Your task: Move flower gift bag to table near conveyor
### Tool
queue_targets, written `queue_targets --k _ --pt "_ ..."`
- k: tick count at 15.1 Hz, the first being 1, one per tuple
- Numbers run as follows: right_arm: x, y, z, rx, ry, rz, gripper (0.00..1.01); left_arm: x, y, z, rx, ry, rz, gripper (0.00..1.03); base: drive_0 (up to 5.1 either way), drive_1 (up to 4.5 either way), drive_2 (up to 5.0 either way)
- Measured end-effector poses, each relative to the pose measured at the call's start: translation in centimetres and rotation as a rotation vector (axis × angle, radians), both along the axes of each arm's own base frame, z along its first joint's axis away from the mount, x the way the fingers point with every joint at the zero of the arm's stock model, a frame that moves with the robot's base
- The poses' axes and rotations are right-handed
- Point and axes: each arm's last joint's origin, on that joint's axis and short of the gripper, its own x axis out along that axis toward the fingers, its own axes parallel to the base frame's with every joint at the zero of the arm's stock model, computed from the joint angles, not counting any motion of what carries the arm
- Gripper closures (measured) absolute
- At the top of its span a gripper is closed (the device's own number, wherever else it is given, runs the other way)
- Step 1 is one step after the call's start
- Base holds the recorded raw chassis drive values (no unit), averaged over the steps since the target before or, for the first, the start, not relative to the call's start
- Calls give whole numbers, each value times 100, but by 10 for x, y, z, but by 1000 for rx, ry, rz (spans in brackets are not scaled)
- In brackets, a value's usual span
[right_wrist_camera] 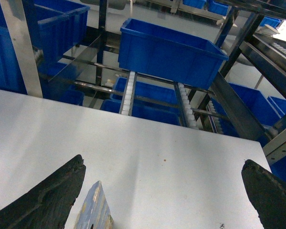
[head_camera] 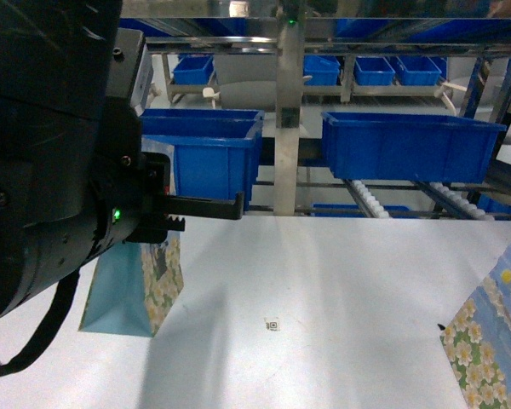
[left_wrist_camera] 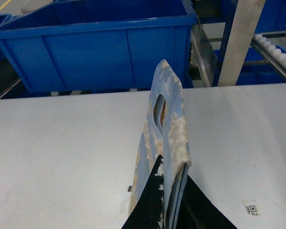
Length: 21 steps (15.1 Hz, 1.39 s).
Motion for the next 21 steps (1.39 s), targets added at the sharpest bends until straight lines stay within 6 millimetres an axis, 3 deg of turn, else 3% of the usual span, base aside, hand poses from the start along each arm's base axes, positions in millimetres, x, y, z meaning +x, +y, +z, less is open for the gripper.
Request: queue_targets --k 4,13,21 --pt "0 0 0 0 0 0 3 18 6 -24 14 32 33 101 0 0 0" --pt "0 0 0 0 0 0 3 43 15 -51 38 42 66 101 0 0 0" --pt "0 0 0 0 0 0 3 41 20 -60 81 90 76 101 0 0 0"
